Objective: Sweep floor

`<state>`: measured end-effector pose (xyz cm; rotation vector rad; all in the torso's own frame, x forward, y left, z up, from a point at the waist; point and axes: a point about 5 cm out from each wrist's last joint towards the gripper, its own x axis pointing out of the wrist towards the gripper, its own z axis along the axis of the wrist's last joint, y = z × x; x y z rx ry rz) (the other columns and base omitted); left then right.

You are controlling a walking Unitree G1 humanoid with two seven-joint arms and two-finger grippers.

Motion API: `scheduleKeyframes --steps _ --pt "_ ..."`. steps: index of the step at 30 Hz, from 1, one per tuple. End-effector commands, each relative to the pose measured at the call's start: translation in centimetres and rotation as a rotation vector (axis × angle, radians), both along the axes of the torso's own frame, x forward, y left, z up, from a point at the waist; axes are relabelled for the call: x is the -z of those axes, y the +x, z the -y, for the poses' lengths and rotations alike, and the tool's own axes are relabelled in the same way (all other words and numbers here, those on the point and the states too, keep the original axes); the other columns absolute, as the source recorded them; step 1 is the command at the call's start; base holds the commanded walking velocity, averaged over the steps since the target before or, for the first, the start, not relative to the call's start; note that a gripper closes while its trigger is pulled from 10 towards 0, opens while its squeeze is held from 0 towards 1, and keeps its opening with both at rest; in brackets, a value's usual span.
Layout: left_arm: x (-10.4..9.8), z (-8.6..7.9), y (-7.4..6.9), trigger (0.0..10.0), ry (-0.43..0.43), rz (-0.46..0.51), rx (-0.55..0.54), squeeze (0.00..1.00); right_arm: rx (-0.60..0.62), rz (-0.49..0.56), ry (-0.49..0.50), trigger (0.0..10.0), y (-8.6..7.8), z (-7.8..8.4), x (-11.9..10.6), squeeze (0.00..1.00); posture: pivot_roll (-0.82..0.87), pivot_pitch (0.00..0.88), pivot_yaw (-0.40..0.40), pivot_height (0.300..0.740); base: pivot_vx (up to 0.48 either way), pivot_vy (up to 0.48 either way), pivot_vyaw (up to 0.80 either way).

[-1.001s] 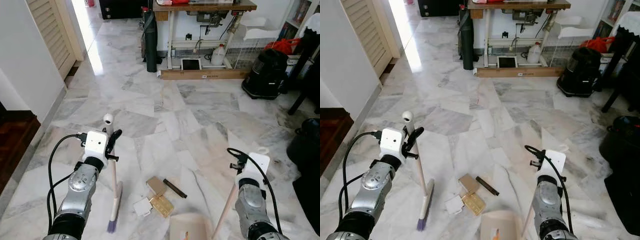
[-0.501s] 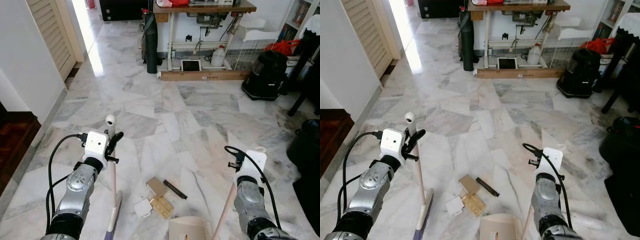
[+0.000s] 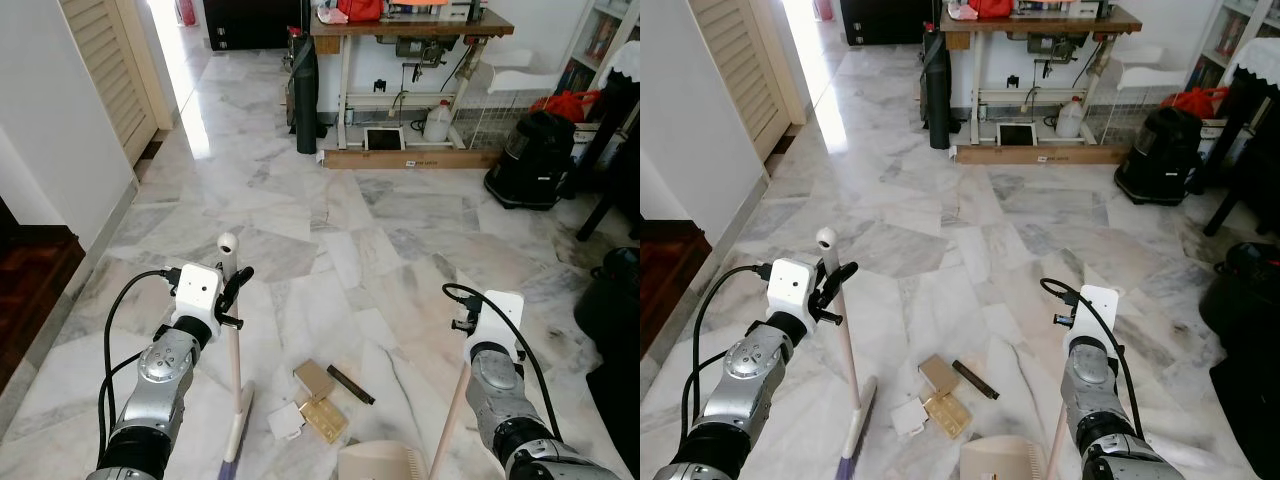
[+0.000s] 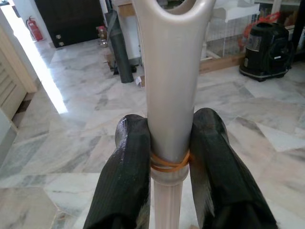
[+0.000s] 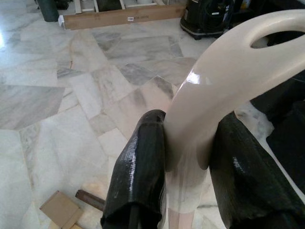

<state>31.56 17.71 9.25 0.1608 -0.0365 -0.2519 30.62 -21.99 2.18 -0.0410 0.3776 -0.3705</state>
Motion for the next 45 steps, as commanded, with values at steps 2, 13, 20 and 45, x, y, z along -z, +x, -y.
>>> scheduleKeyframes --steps 2,13,20,45 --pt "-1.2 0.0 0.5 10.0 0.001 0.067 -0.021 0.00 0.017 -0.003 -0.006 10.0 -1.0 0.1 0.8 0.00 0.06 0.000 0.006 0.740 0.000 0.000 0.00" --pt "-1.5 -0.4 0.5 10.0 0.010 0.088 -0.032 0.00 0.019 0.171 -0.018 10.0 -0.1 0.2 -1.2 0.00 0.05 0.000 0.008 0.740 0.000 0.000 0.00" --pt "-1.3 -0.3 0.5 10.0 0.021 0.089 -0.030 0.00 0.009 0.238 -0.011 10.0 -0.1 0.0 -1.7 0.00 0.05 0.000 0.009 0.740 0.000 0.000 0.00" --pt "0.2 -0.3 0.2 10.0 0.024 0.018 -0.005 0.00 -0.009 0.151 -0.059 10.0 -1.8 0.0 0.4 0.00 0.05 0.000 0.012 0.740 0.000 0.000 0.00"
